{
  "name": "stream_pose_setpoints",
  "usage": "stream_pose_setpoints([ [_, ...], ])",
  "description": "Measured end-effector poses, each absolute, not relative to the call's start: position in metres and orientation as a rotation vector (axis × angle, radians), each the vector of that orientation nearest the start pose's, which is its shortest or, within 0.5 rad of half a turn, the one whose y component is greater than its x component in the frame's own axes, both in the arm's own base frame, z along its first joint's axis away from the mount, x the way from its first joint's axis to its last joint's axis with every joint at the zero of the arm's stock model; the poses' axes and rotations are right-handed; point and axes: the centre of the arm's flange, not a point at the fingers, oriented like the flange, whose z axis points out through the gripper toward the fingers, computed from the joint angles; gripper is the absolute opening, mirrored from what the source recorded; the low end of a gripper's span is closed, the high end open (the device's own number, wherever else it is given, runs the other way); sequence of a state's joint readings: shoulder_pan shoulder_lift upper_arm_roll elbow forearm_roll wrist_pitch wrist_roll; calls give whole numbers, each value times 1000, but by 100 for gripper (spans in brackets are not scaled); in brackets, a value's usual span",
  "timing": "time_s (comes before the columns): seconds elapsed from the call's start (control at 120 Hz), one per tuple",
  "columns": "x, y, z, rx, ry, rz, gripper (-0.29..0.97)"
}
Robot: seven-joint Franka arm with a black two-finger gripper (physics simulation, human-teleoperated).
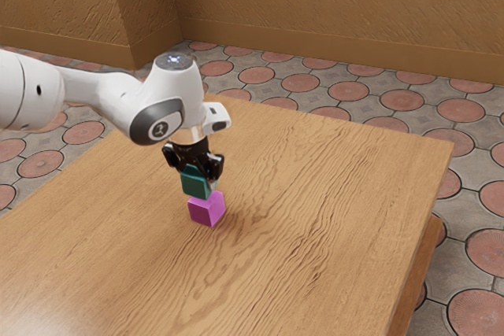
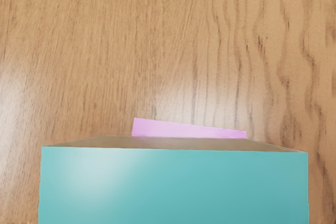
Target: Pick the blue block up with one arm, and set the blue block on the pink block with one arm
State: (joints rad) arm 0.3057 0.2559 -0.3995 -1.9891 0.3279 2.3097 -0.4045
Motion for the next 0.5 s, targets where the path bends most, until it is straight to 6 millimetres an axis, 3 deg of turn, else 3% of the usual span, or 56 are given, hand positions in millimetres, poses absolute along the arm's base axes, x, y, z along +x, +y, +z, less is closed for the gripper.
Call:
stream_pose_setpoints([
  [0.108, 605, -42, 351, -3006, -164, -188, 37],
  [0.375, 610, -42, 354, -3019, -113, -199, 57],
  [0.433, 619, -40, 373, -3015, -116, -241, 60],
  [0.5, 634, -41, 421, -3004, -131, -312, 62],
])
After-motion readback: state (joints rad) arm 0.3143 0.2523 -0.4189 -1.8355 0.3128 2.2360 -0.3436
